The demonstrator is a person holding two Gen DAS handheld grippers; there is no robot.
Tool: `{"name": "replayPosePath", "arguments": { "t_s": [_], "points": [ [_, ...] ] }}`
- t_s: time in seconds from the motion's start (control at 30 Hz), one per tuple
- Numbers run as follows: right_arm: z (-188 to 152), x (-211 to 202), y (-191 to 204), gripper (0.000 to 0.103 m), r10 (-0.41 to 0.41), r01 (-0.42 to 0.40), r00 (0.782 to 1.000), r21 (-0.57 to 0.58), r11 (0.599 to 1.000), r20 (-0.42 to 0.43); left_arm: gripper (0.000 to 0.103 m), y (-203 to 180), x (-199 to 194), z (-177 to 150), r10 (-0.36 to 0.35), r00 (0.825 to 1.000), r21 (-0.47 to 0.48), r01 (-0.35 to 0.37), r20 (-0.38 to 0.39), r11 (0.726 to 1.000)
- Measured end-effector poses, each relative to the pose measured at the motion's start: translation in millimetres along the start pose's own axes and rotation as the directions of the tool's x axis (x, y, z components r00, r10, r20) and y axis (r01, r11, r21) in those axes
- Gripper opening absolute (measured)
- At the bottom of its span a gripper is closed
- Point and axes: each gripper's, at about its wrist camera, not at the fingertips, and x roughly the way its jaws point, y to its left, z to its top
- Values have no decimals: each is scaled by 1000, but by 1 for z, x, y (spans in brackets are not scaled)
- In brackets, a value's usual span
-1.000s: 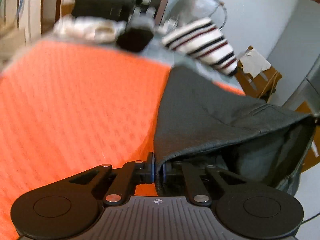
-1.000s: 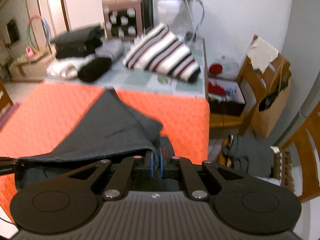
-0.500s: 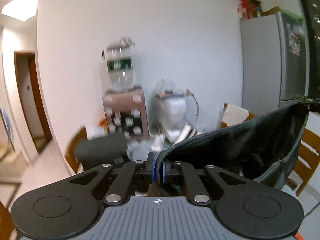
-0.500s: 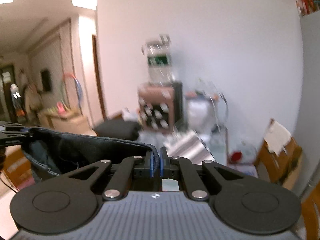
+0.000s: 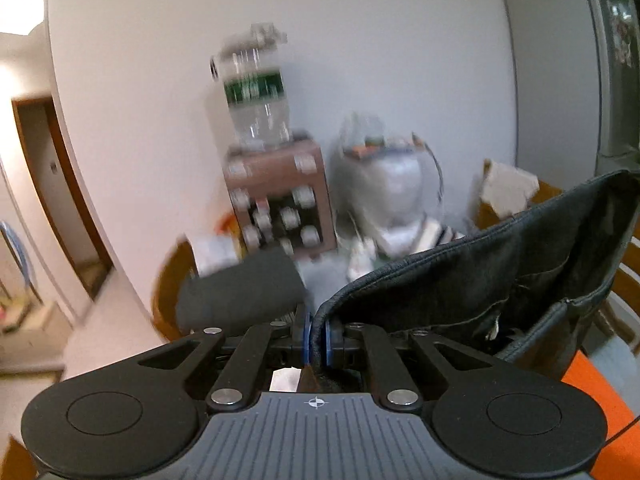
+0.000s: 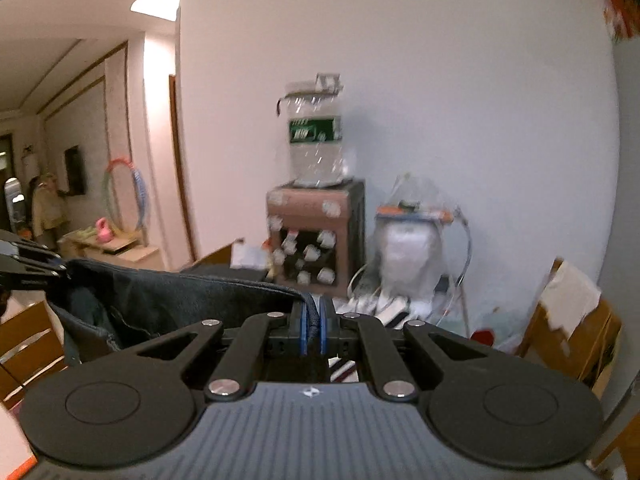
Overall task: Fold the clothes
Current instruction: 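Lay the lifted garment flat on the cloth with the left gripper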
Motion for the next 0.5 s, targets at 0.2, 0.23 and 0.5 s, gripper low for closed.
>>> {"name": "replayPosePath", "arguments": {
  "t_s": [0.2, 0.23, 0.5],
  "points": [
    [-25, -18, 6, 7, -1, 1, 1000, 14, 1000, 6, 10, -16, -36, -27, 8, 999, 73, -11, 32, 997],
    [-38, -22, 8, 7, 0, 0, 1000, 14, 1000, -12, 10, -23, -38, -43, 10, 1000, 96, -11, 11, 995],
    [-196, -47, 29, 7, 3, 21, 952, 78, 997, -305, 10, -76, -34, -199, -25, 960, 101, 55, -278, 993]
  ]
}}
